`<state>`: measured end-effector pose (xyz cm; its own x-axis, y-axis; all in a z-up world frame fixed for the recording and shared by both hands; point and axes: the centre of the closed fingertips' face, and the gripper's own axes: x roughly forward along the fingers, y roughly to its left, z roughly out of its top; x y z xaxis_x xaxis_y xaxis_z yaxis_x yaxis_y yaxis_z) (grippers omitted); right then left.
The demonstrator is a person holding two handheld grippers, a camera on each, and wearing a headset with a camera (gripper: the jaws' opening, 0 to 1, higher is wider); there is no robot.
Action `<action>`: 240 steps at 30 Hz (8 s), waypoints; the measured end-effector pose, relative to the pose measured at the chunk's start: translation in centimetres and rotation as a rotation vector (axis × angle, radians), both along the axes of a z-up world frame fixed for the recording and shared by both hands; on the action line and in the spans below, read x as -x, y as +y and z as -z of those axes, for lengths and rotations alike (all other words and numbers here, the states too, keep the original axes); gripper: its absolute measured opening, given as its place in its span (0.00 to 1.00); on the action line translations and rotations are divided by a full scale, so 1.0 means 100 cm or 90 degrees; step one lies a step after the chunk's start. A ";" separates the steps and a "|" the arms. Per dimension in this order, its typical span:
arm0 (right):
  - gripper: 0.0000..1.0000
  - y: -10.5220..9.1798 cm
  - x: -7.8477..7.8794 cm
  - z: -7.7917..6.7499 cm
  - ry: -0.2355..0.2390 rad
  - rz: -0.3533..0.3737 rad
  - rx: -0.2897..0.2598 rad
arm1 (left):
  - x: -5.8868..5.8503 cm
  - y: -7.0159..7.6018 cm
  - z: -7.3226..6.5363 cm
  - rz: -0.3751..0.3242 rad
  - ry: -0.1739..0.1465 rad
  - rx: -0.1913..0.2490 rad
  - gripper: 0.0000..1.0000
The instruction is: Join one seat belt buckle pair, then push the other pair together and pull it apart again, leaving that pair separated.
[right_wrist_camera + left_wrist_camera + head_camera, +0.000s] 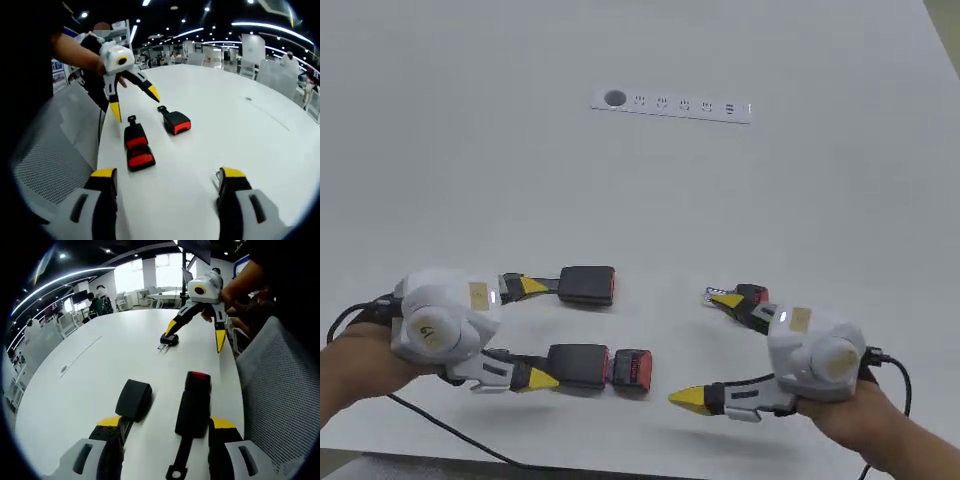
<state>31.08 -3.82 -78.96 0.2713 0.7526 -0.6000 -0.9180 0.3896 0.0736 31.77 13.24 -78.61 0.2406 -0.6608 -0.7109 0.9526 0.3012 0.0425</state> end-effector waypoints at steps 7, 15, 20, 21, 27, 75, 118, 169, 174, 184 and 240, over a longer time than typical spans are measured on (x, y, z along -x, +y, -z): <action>0.79 -0.038 -0.030 0.003 -0.005 0.026 0.031 | -0.035 0.000 -0.003 0.006 -0.021 -0.003 0.73; 0.79 -0.065 -0.044 0.022 0.020 0.025 0.059 | -0.052 -0.012 0.009 0.031 -0.027 -0.027 0.73; 0.74 -0.076 -0.047 0.037 0.036 0.015 0.079 | -0.055 -0.016 0.025 0.052 -0.008 -0.047 0.71; 0.73 -0.077 -0.048 0.040 0.043 0.015 0.079 | -0.055 -0.017 0.027 0.053 -0.003 -0.048 0.70; 0.69 -0.078 -0.052 0.048 0.052 -0.001 0.081 | -0.065 -0.022 0.035 0.041 0.007 -0.040 0.64; 0.35 -0.075 -0.056 0.044 0.006 -0.082 0.047 | -0.065 -0.022 0.042 0.105 0.044 0.000 0.36; 0.35 0.055 -0.064 0.051 0.005 -0.122 -0.022 | -0.061 -0.028 0.050 0.103 0.050 -0.011 0.36; 0.35 0.093 -0.072 0.052 0.023 -0.122 0.060 | -0.061 -0.030 0.050 0.133 0.052 -0.030 0.34; 0.35 0.094 -0.072 0.052 0.025 -0.124 0.069 | -0.062 -0.029 0.050 0.132 0.054 -0.029 0.34; 0.35 0.094 -0.073 0.053 0.023 -0.122 0.083 | -0.061 -0.031 0.050 0.134 0.054 -0.031 0.34; 0.37 0.078 -0.072 0.054 -0.002 -0.139 0.107 | -0.061 -0.031 0.050 0.146 0.060 -0.034 0.35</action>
